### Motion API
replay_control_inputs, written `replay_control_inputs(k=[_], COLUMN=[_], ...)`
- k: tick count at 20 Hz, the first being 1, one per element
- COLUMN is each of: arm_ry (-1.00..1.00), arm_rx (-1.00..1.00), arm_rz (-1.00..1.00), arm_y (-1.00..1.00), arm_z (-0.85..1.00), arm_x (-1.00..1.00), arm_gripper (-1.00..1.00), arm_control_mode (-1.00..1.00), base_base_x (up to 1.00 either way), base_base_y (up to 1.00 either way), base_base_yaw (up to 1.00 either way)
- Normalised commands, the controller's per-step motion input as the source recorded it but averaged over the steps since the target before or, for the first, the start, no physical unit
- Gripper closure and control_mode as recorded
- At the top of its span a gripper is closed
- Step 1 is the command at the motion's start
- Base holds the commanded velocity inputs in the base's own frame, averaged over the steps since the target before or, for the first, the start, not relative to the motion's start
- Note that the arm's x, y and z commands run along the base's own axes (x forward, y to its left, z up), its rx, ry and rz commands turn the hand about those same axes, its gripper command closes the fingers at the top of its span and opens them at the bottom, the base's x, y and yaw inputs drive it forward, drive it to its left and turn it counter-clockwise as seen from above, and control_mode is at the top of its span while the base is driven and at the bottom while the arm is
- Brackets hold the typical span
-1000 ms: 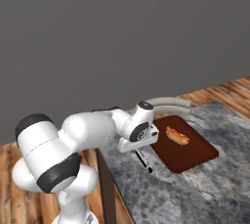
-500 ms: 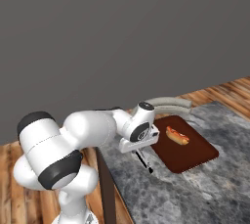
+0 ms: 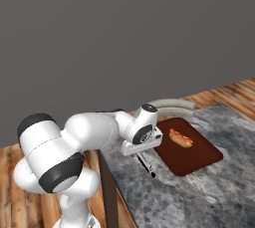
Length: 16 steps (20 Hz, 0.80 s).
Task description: Take the tongs from the drawer on the right and place them on the dining counter next to the tray containing the hot dog.
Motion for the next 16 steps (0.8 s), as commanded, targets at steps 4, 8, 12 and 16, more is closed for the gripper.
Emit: replay_control_inputs(k=[4, 8, 12, 16], arm_ry=[0.0, -0.05, -0.06, -0.01], arm_rx=[0.0, 0.0, 0.0, -0.01], arm_rz=[-0.01, -0.09, -0.18, -0.25], arm_y=[0.02, 0.12, 0.28, 0.64], arm_z=[0.16, 0.54, 0.59, 0.6], arm_x=[-0.08, -0.63, -0.87, -0.85], arm_gripper=[-1.0, -1.0, -1.0, -1.0], arm_control_mode=[-1.0, -1.0, -1.0, -1.0], base_base_x=[0.0, 0.0, 0.0, 0.0], base_base_y=[0.0, 0.0, 0.0, 0.0], base_base_yaw=[0.0, 0.0, 0.0, 0.0])
